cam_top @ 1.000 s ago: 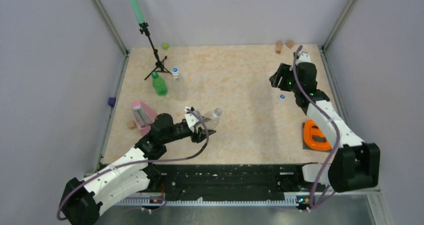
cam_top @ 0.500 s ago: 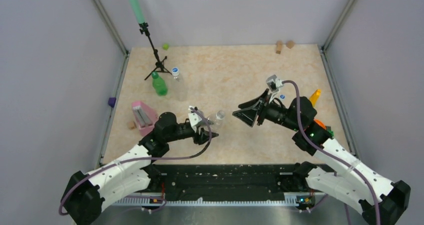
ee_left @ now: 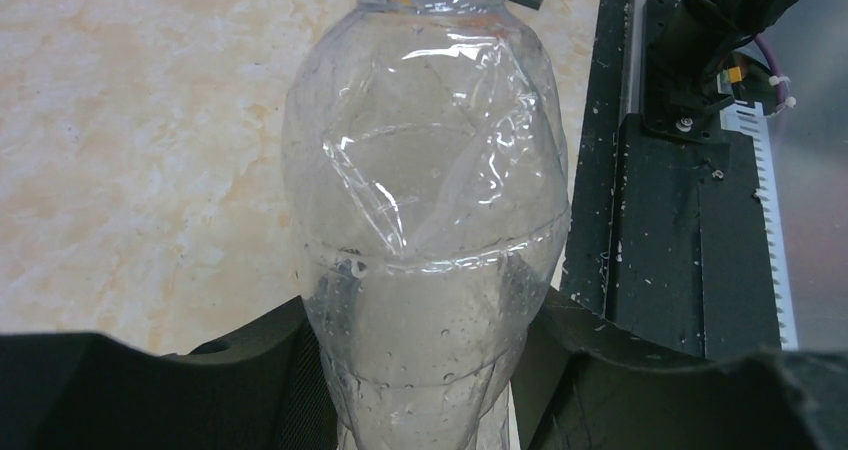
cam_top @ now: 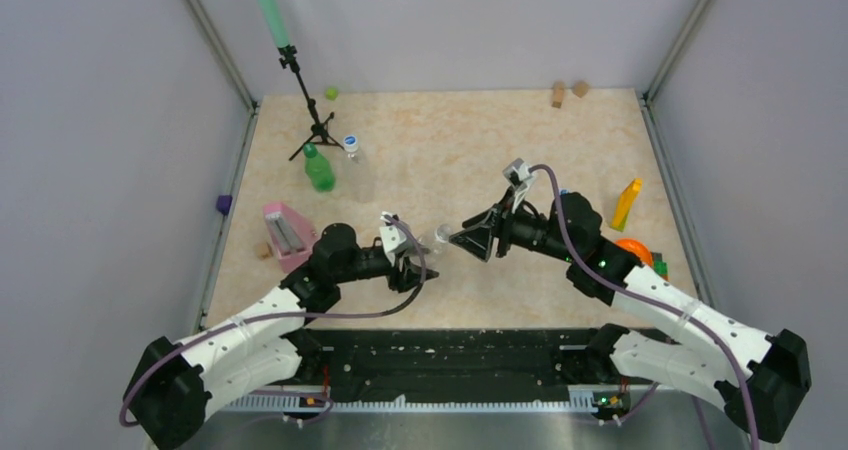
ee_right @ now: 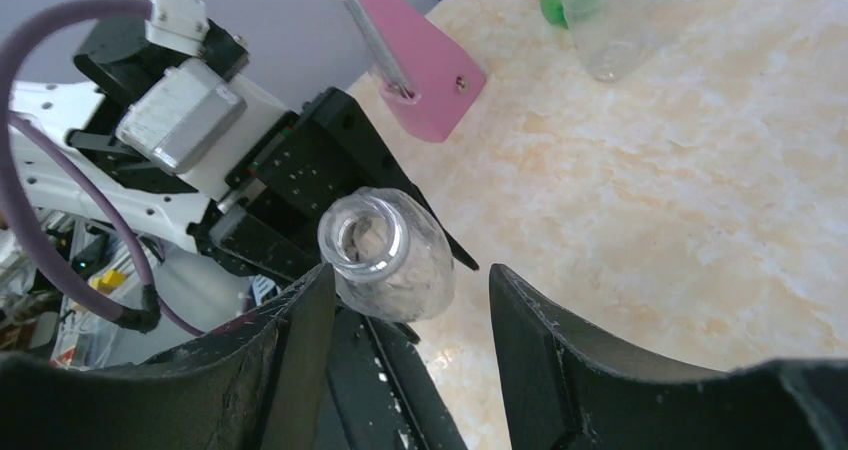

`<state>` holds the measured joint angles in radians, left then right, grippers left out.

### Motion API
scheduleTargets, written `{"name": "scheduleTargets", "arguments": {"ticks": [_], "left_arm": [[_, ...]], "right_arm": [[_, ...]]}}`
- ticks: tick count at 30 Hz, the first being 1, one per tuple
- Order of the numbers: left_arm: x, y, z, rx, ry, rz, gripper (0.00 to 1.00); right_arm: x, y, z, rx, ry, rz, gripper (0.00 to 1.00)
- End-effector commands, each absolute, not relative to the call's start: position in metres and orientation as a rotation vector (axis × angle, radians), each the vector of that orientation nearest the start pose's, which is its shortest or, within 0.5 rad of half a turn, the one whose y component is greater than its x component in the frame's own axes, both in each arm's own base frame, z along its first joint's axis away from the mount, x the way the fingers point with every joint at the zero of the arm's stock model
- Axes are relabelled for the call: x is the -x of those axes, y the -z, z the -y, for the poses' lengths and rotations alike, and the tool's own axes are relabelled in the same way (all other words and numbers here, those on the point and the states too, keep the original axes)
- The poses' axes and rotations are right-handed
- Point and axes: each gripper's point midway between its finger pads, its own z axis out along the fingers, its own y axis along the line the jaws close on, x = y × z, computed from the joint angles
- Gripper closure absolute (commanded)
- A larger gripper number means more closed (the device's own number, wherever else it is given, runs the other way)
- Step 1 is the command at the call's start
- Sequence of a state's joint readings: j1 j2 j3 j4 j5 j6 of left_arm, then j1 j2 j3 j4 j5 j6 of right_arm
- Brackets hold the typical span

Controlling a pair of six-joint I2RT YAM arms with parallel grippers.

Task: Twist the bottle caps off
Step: Place the plastic bottle at the center of the board.

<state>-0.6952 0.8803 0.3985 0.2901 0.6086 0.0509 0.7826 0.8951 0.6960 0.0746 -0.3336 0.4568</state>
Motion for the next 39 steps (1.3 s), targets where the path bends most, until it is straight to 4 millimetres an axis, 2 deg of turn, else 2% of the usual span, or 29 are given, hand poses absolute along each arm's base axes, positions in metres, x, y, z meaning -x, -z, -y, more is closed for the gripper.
{"name": "scheduleTargets", "arguments": {"ticks": [1, 5, 12, 17, 22, 26, 29, 31, 33, 35, 37, 39], "left_arm": [[-0.171, -0.195, 0.278, -1.077, 1.024, -1.42, 1.0], [-0.171, -0.196, 0.281, -1.087, 1.036, -1.424, 1.0], [-0.173, -0.194, 0.284, -1.087, 1.05, -1.428, 1.0], [-0.172, -0.193, 0.287, -1.105, 1.069, -1.438, 1.0], [-0.175, -0.193, 0.285, -1.103, 1.045, -1.441, 1.0], [-0.175, -0.193, 0.284, -1.094, 1.039, -1.44, 1.0], [-0.176, -0.192, 0.285, -1.092, 1.04, -1.448, 0.93], [-0.179, -0.19, 0.284, -1.077, 1.028, -1.461, 0.87], [-0.18, -0.19, 0.283, -1.068, 1.018, -1.459, 0.79], [-0.18, -0.19, 0.281, -1.062, 1.013, -1.457, 0.52], [-0.18, -0.19, 0.28, -1.054, 1.006, -1.453, 0.36], [-0.181, -0.19, 0.278, -1.044, 0.994, -1.451, 0.27]], "right_arm": [[-0.176, -0.313, -0.299, 0.586, -1.289, -1.571, 0.43], [-0.177, -0.313, -0.3, 0.578, -1.292, -1.569, 0.43], [-0.182, -0.285, -0.313, 0.607, -1.306, -1.658, 0.44], [-0.183, -0.281, -0.322, 0.621, -1.334, -1.655, 0.46], [-0.185, -0.273, -0.323, 0.622, -1.319, -1.675, 0.58], [-0.187, -0.27, -0.321, 0.613, -1.301, -1.683, 0.78], [-0.187, -0.267, -0.321, 0.622, -1.289, -1.689, 0.93], [-0.186, -0.266, -0.322, 0.633, -1.276, -1.692, 0.99], [-0.185, -0.264, -0.322, 0.636, -1.261, -1.698, 1.0], [-0.185, -0.262, -0.322, 0.637, -1.245, -1.707, 1.0], [-0.188, -0.258, -0.321, 0.631, -1.221, -1.726, 1.0], [-0.193, -0.253, -0.318, 0.614, -1.182, -1.748, 1.0]]}}
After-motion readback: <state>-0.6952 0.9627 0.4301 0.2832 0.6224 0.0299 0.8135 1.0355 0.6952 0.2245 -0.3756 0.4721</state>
